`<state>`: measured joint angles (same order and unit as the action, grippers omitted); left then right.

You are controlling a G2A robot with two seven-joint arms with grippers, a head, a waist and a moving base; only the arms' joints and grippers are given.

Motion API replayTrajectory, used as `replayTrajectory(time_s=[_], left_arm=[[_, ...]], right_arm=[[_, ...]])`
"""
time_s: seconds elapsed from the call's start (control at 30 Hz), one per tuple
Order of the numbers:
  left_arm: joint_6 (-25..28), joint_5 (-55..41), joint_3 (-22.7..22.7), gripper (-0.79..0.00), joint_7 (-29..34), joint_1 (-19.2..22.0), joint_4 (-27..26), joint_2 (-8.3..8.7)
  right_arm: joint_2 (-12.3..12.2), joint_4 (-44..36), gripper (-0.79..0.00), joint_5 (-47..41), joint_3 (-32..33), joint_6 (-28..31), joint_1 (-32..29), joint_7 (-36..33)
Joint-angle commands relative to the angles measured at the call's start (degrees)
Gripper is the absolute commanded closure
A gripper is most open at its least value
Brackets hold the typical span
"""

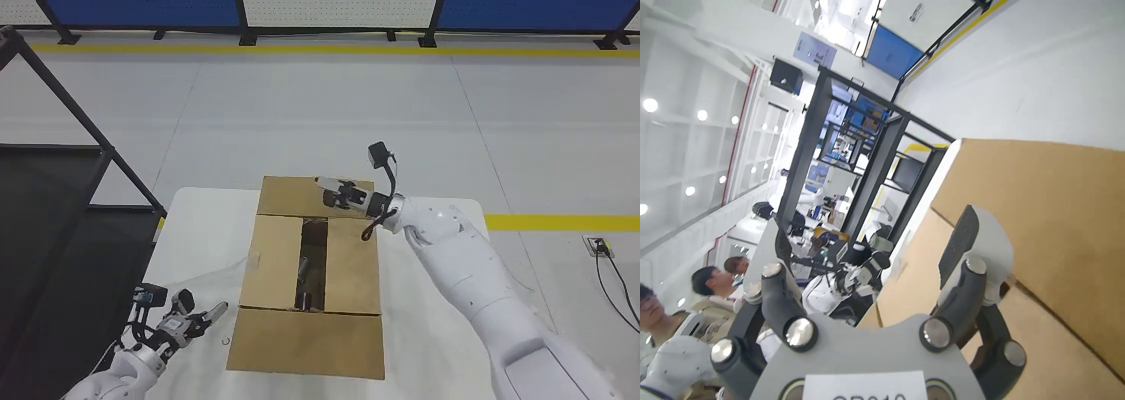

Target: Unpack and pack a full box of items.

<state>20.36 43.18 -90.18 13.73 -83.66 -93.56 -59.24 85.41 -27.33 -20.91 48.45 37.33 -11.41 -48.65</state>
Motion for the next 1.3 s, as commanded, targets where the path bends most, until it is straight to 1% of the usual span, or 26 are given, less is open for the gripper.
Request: replayTrajectory(time_s=[0.0, 0.13, 0.23, 0.37, 0.57, 0.67, 0.83, 1.07, 1.27], left_arm=[[-2.60, 2.11, 1.98, -0.785, -0.98, 0.91, 0.27, -0.30], [-7.11, 6.45, 5.32, -0.785, -2.87, 2.63, 0.75, -0.89], [-8.67, 9.03, 7.36, -0.785, -3.64, 3.43, 0.98, -1.22], [-8.24, 10.57, 8.58, -0.785, -4.19, 3.69, 1.08, -1.43], [-5.82, 10.94, 8.27, -0.785, -4.78, 2.73, 0.57, -1.42], [-4.83, 11.04, 7.97, -0.785, -5.28, 2.04, 0.09, -1.41], [-3.56, 11.11, 7.79, -0.785, -5.91, 1.14, -0.72, -1.45], [-2.88, 11.73, 7.84, -0.785, -6.30, 0.12, -1.77, -1.55], [-3.61, 11.77, 6.99, -0.785, -7.19, -0.38, -1.66, -1.63]], right_arm=[[-0.52, -1.48, -0.785, -1.23, 0.92, 0.20, -0.64, -3.73], [-1.70, -4.51, -0.785, -1.75, 2.54, -1.06, -2.24, -7.62], [-2.42, -6.33, -0.785, -1.21, 3.35, -3.32, -3.26, -9.22], [-2.86, -8.43, -0.785, -0.09, 3.55, -6.62, -4.53, -10.21], [-2.72, -9.81, -0.785, 1.90, 2.38, -11.95, -4.67, -13.04], [-2.26, -9.51, -0.785, 2.71, 1.27, -14.33, -4.25, -14.27], [-0.97, -7.77, -0.785, 2.73, -0.54, -16.05, -3.48, -14.71], [1.36, -3.32, -0.785, 4.11, -3.36, -17.85, -1.81, -12.37], [3.18, 0.29, -0.785, 5.16, -5.03, -18.76, -0.43, -10.95]])
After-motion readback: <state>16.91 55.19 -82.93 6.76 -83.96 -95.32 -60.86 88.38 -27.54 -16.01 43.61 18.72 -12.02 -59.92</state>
